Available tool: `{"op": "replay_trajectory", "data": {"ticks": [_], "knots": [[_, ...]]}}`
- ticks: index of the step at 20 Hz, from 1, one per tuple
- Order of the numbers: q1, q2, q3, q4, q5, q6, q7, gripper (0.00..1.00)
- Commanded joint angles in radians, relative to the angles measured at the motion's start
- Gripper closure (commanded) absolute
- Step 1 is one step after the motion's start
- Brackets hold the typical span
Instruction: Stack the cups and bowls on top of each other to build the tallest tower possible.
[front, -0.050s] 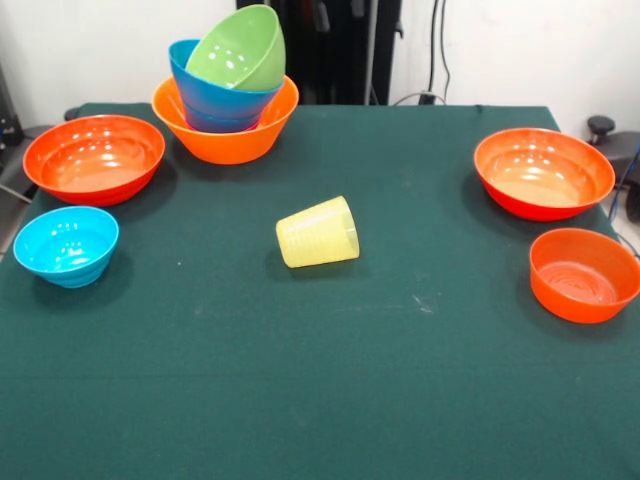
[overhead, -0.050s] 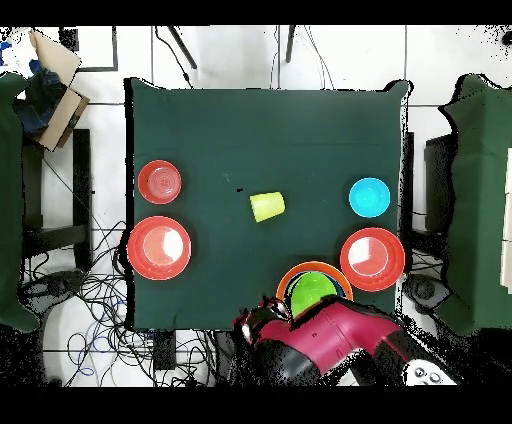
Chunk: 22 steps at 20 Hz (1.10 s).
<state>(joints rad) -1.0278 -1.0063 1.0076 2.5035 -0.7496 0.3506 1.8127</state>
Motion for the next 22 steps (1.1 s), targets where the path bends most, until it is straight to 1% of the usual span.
{"op": "replay_trajectory", "data": {"ticks": [1, 4, 9, 11, 13, 14, 16, 19, 21, 22], "knots": [[0.131, 0.157, -0.223, -0.165, -0.2, -0.114, 0.147, 0.0], [0.136, 0.155, -0.235, -0.163, -0.188, -0.118, 0.129, 0.0], [0.119, 0.152, -0.237, -0.148, -0.157, -0.123, 0.084, 0.0], [0.088, 0.131, -0.206, -0.121, -0.12, -0.111, 0.054, 0.0], [0.038, 0.08, -0.147, -0.079, -0.068, -0.079, 0.01, 0.0], [0.003, 0.051, -0.101, -0.056, -0.025, -0.051, -0.027, 0.0], [-0.041, 0.02, -0.045, -0.034, 0.026, -0.021, -0.068, 0.0], [-0.082, -0.007, 0.011, -0.012, 0.077, 0.001, -0.1, 0.0], [-0.112, -0.035, 0.06, 0.009, 0.123, 0.014, -0.119, 0.0], [-0.134, -0.055, 0.098, 0.024, 0.157, 0.022, -0.133, 0.0]]}}
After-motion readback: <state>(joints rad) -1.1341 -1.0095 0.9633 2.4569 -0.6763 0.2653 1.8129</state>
